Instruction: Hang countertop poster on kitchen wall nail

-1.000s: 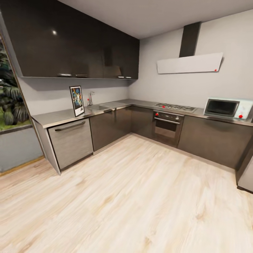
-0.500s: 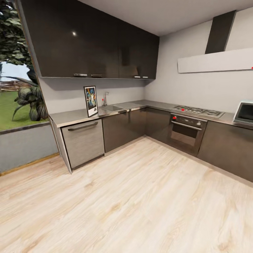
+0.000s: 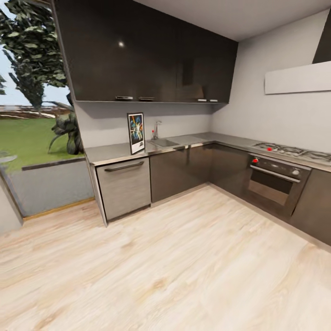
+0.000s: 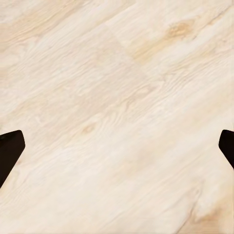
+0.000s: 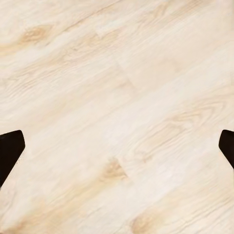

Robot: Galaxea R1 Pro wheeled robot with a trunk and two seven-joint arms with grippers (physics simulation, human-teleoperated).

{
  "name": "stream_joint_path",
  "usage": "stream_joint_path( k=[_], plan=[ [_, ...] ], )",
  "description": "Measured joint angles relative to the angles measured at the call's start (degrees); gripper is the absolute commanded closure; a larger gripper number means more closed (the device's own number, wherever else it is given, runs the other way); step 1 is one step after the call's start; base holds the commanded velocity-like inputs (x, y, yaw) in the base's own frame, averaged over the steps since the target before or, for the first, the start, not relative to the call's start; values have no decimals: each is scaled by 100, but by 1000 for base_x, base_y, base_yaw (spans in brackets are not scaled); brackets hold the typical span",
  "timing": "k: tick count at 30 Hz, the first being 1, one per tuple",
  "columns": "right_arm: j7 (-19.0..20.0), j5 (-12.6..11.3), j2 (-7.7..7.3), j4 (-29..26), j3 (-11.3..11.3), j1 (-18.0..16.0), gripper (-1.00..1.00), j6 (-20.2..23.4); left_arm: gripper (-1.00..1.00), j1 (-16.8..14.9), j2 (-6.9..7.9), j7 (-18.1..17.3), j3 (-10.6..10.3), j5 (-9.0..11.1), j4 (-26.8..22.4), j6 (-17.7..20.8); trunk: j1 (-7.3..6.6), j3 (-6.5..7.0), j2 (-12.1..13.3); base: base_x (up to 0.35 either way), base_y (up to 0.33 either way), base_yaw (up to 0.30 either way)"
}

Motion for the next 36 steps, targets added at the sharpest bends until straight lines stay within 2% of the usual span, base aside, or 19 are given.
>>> stream_joint_path(
  k=[14, 36],
  plan=[
    [4, 2, 0, 7, 0, 0, -100, -62, -100, 0, 0, 0, 0, 0, 0, -1, 0, 0, 0, 311, -168, 282],
    [16, 8, 0, 16, 0, 1, -100, -60, -100, 0, 0, 0, 0, 0, 0, -2, 0, 0, 0, 311, -164, 19]
  ],
)
